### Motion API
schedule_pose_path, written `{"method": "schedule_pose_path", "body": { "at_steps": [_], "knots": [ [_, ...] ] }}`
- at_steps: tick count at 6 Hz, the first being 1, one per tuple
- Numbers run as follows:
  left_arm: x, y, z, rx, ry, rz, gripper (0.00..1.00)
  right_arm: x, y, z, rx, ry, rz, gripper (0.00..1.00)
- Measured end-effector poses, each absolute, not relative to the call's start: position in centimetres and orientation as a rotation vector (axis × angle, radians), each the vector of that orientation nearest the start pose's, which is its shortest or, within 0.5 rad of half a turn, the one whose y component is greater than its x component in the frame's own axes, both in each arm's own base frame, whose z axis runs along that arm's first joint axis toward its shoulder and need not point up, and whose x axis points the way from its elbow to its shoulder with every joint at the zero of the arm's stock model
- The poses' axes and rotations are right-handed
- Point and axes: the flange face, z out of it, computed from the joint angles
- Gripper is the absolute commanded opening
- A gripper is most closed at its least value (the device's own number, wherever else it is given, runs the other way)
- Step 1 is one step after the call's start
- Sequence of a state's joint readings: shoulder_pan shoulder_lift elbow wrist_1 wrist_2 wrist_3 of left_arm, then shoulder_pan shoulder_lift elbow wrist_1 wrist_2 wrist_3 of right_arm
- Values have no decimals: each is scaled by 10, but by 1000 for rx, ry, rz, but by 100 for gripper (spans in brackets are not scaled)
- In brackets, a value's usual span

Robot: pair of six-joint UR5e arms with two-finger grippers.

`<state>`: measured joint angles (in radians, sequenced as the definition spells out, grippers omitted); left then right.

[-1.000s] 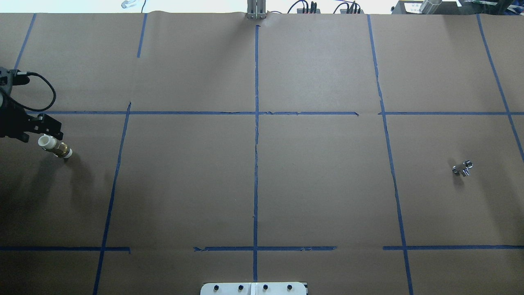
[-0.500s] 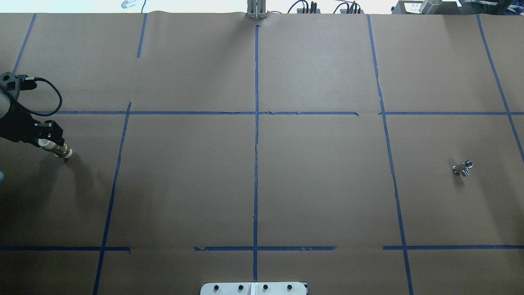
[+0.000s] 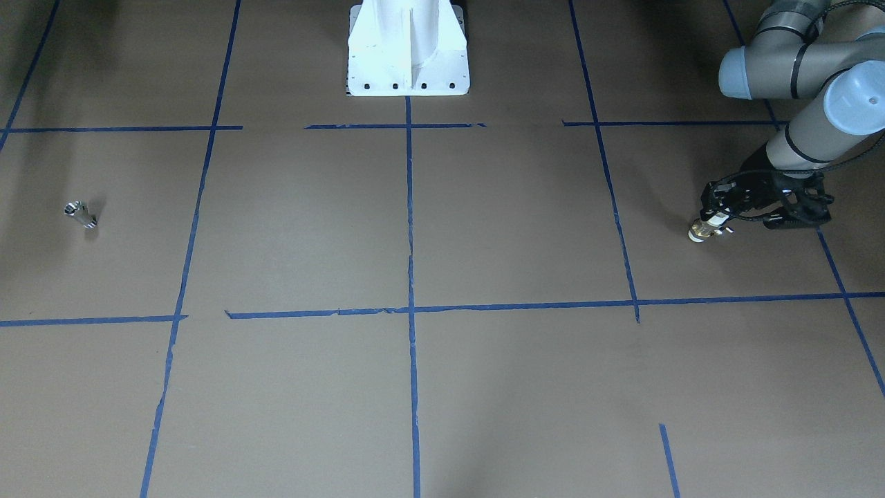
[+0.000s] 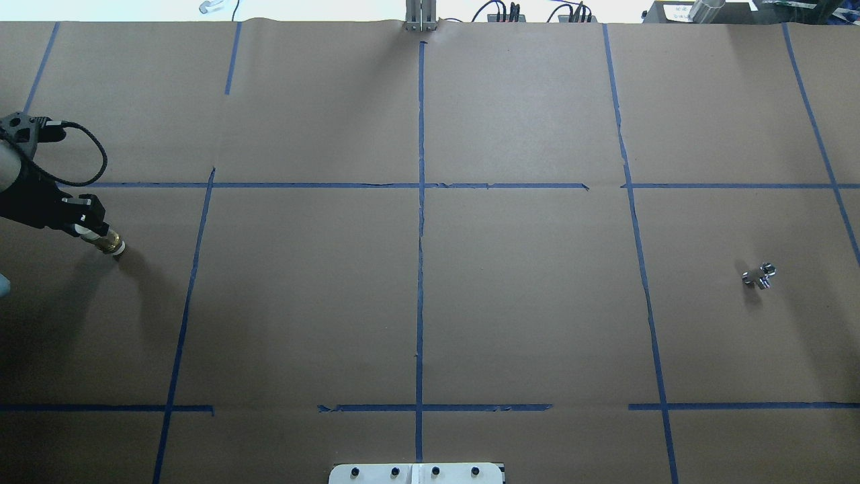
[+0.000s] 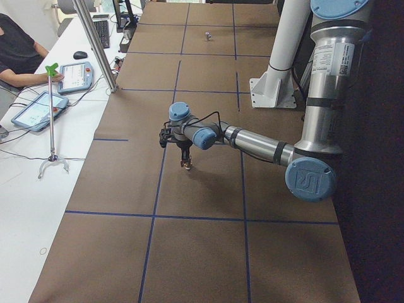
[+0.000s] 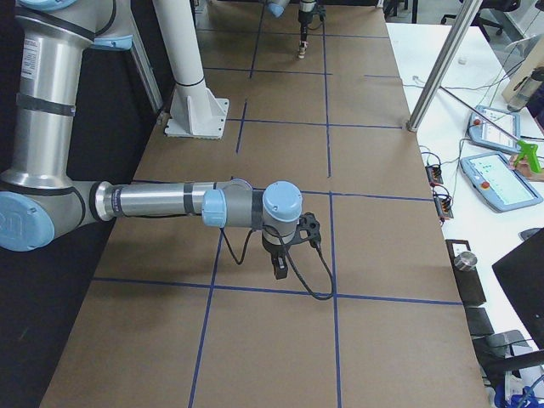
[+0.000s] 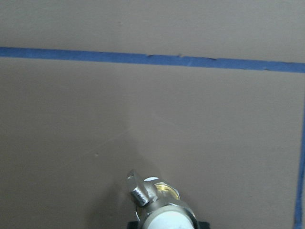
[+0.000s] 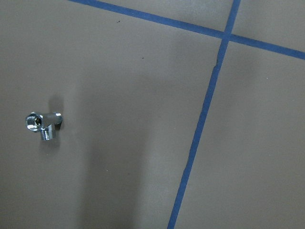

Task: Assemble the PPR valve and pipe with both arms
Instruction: 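Carry the white pipe fitting with the left gripper to table center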

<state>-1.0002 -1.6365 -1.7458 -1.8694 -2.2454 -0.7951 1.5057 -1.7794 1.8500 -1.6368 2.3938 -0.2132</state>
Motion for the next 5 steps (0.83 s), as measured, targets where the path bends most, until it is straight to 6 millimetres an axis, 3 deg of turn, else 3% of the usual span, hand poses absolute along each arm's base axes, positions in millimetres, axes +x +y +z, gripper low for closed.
{"method": "schedule_pose_path", "body": {
  "at_steps": [1, 2, 3, 4, 5],
  "knots": [
    [228, -487, 492, 8, 854, -25, 0, 33, -406, 618, 65, -825, -265, 100],
    [229, -489, 462, 29, 881, -40, 0, 33, -406, 617, 65, -830, -266, 100],
    [242, -498, 416, 37, 916, -70, 0, 32, -406, 617, 65, -833, -266, 100],
    [277, -501, 364, 23, 951, -76, 0, 32, -406, 617, 65, -834, -267, 100],
    [328, -489, 316, -10, 974, -59, 0, 31, -406, 617, 65, -835, -268, 100]
  ]
}}
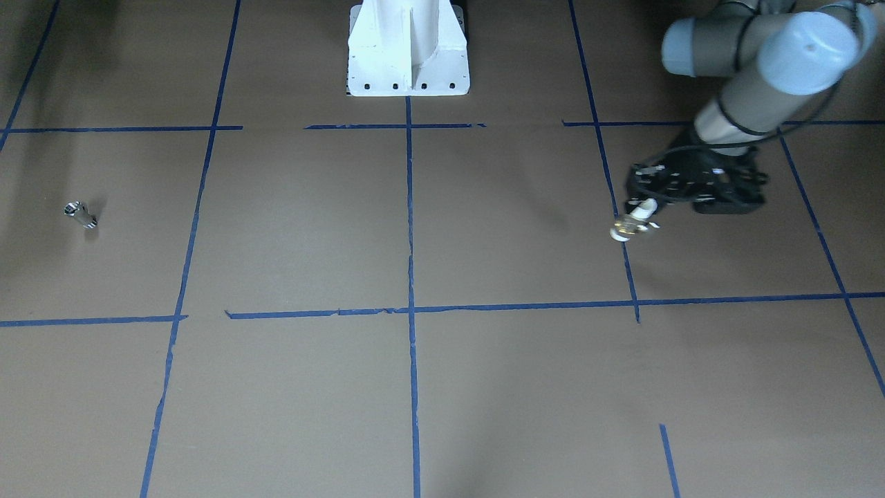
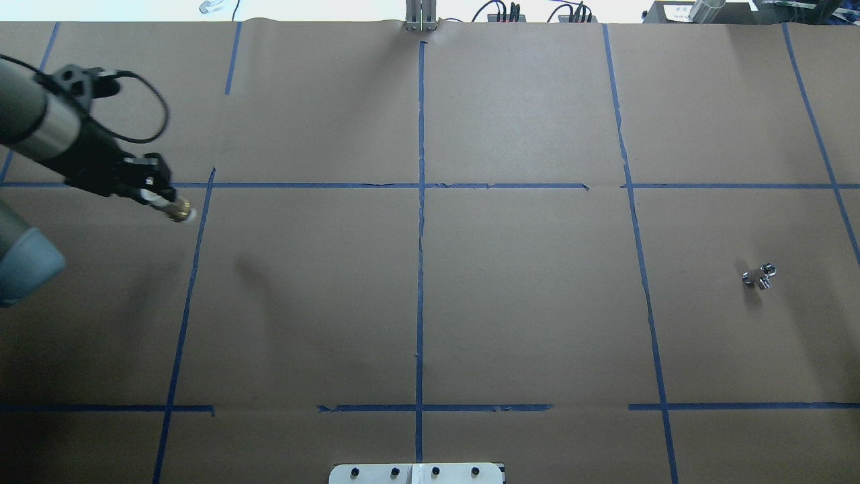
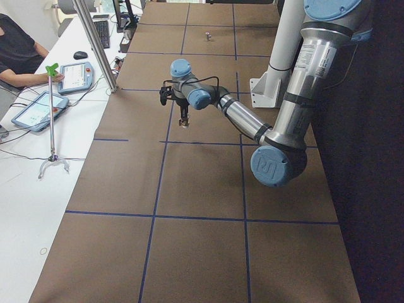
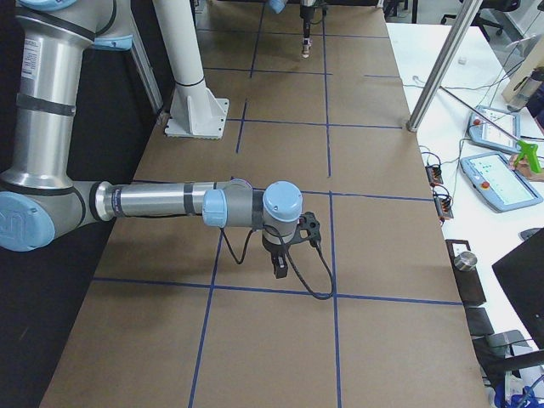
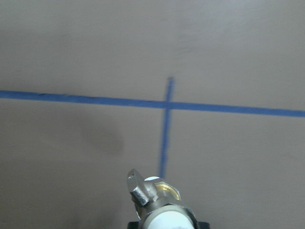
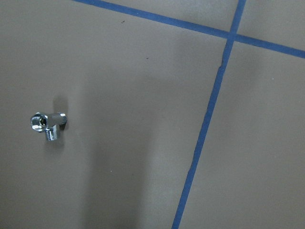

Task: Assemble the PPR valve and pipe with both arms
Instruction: 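Carry the white pipe fitting with the left gripper to table center, then lower the white pipe fitting upright onto the table with the left gripper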

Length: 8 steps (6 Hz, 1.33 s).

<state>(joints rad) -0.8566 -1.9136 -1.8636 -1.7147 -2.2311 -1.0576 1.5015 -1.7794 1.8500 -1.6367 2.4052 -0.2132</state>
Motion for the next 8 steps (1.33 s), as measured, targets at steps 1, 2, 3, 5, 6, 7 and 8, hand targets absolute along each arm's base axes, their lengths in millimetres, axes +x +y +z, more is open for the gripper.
{"method": "schedule_pose_path", "body": {
  "at_steps": [1, 2, 3, 5, 6, 7, 8],
  "knots": [
    [380, -471, 273, -27, 974, -42, 0, 31, -406, 617, 64, -836, -269, 100],
    [432, -448, 234, -31, 968, -32, 0, 30, -407, 617, 64, -838, -271, 100],
    [487, -427, 197, -27, 963, -37, 0, 29, -407, 616, 65, -843, -273, 100],
    [563, -419, 144, -8, 935, -73, 0, 27, -407, 614, 68, -855, -276, 100],
    [577, -415, 135, 0, 911, -81, 0, 27, -407, 613, 70, -861, -277, 100],
    [586, -409, 130, 7, 889, -80, 0, 26, -407, 612, 71, -864, -277, 100],
    [589, -406, 128, 11, 875, -81, 0, 26, -407, 612, 72, -865, -277, 100]
  ]
}}
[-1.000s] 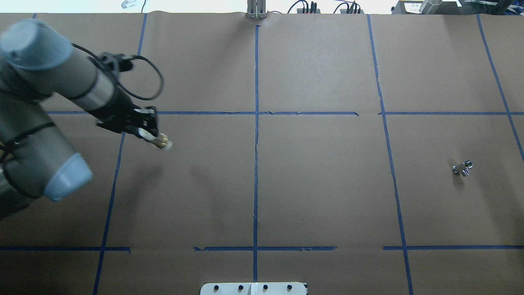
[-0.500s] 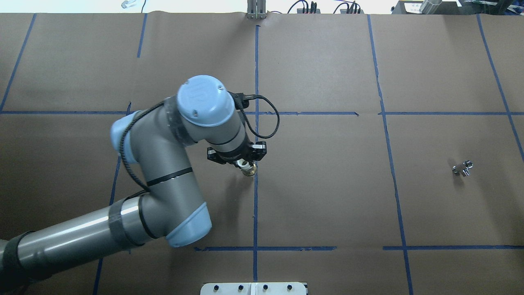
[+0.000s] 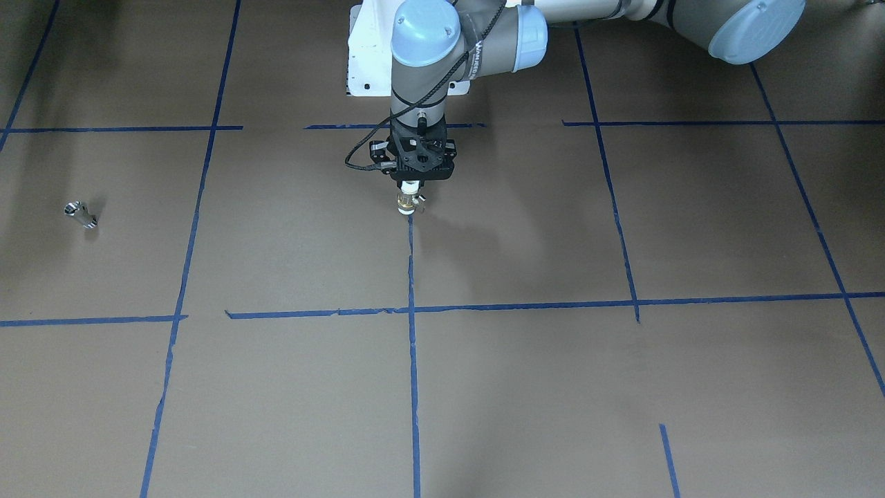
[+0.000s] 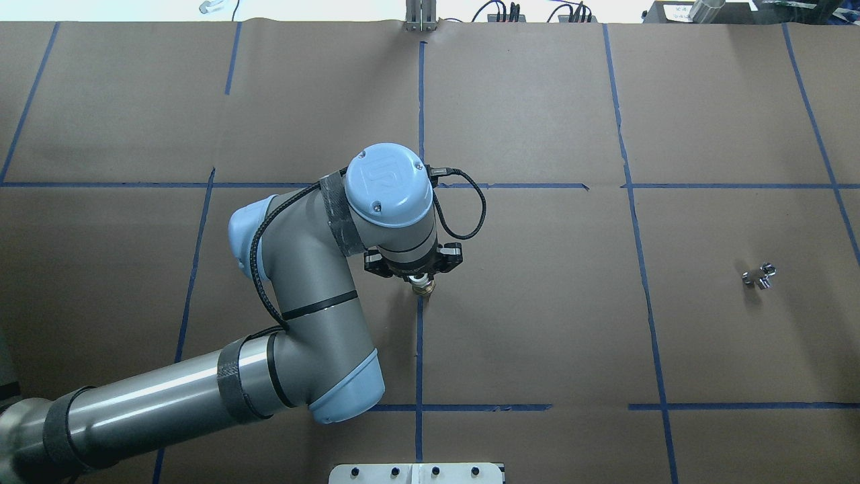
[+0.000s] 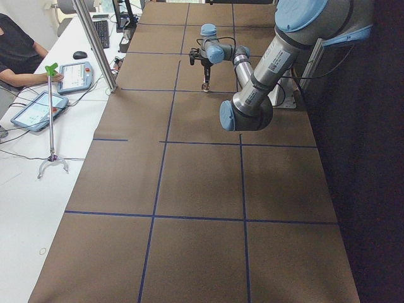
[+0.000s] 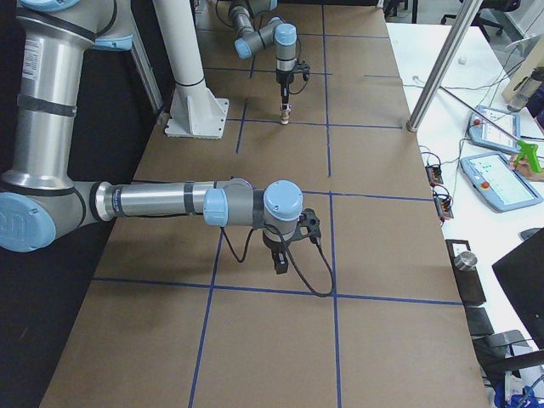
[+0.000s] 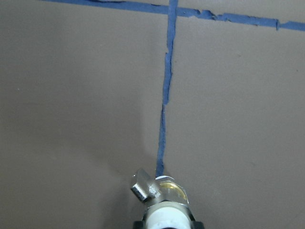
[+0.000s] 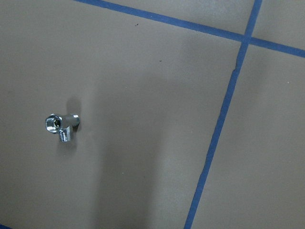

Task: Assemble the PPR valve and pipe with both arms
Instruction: 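Lower the white pipe fitting upright onto the table with the left gripper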

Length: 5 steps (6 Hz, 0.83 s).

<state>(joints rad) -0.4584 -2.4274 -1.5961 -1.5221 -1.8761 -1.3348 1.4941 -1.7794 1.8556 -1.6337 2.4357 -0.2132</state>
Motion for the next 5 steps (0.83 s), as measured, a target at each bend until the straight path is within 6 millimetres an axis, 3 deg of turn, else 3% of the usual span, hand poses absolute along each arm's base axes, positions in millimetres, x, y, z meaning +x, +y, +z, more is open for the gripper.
{"method": "schedule_pose_path", "body": {
  "at_steps": [3, 5],
  "knots": [
    [594, -402, 127, 25, 862, -81, 1, 26, -407, 612, 69, -865, -276, 100],
    [597, -399, 129, 33, 855, -81, 8, 26, -407, 612, 69, -865, -277, 100]
  ]
}}
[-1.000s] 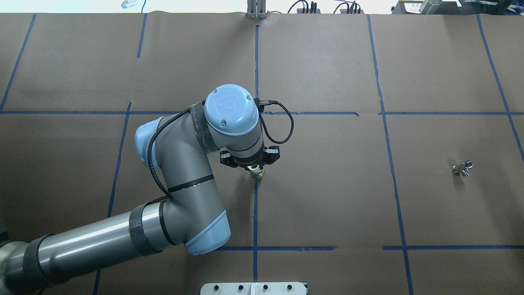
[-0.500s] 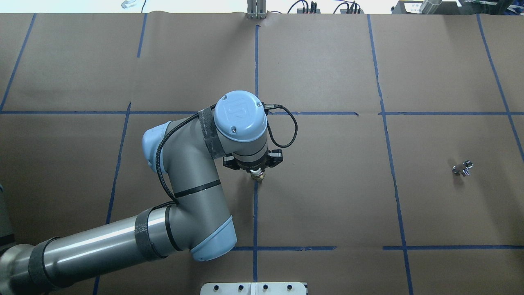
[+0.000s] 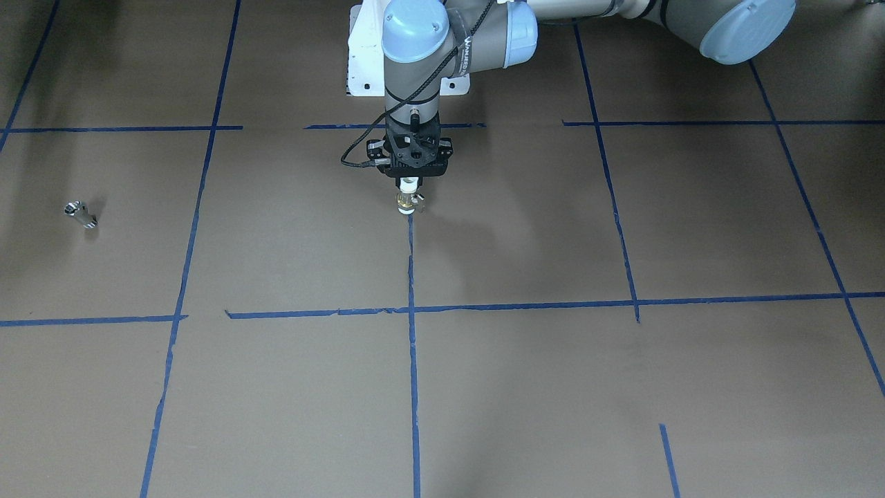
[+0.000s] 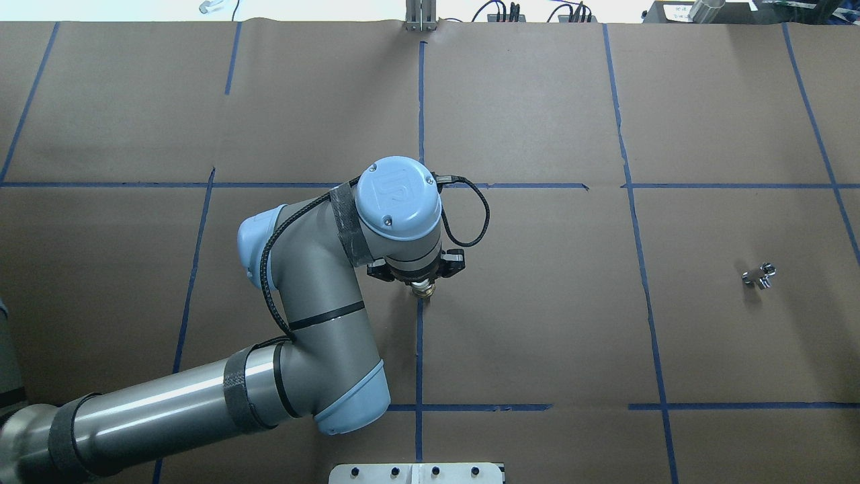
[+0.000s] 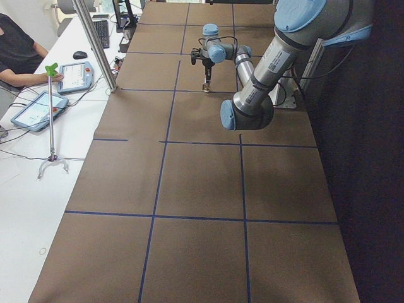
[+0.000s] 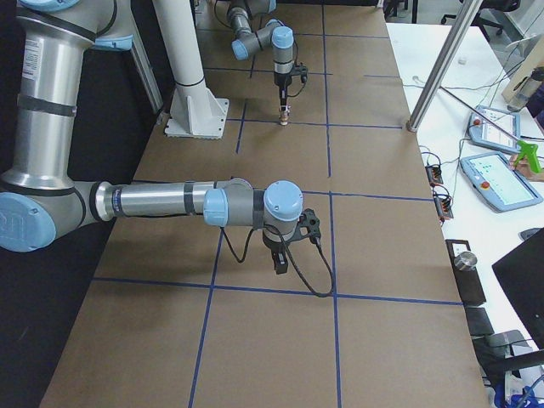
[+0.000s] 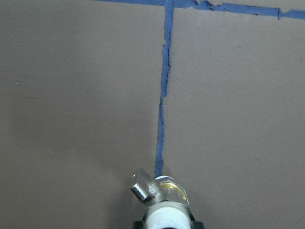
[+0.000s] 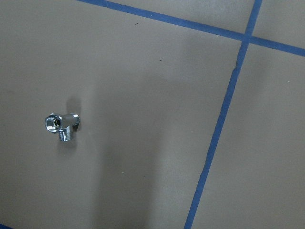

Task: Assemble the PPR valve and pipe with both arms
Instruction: 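Lower the white pipe fitting upright onto the table with the left gripper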

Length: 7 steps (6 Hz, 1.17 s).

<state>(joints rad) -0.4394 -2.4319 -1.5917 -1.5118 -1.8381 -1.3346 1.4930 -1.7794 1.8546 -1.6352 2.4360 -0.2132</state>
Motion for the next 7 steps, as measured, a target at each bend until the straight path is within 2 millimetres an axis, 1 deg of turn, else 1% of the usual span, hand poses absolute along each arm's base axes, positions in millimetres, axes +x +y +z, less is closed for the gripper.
{"method": "schedule_pose_path", "body": {
  "at_steps": [1, 2, 3, 4, 6, 7],
  "knots": [
    [597, -398, 130, 34, 853, -81, 27, 26, -407, 612, 68, -866, -278, 100],
    [597, -398, 131, 35, 852, -81, 67, 25, -407, 612, 68, -866, -279, 100],
    [597, -398, 132, 35, 851, -81, 78, 25, -407, 612, 68, -866, -279, 100],
    [598, -398, 132, 35, 849, -81, 85, 25, -407, 612, 68, -866, -279, 100],
    [597, -398, 131, 35, 852, -81, 87, 25, -407, 612, 68, -866, -278, 100],
    [595, -397, 129, 36, 857, -80, 90, 24, -407, 612, 68, -866, -280, 100]
  ]
}}
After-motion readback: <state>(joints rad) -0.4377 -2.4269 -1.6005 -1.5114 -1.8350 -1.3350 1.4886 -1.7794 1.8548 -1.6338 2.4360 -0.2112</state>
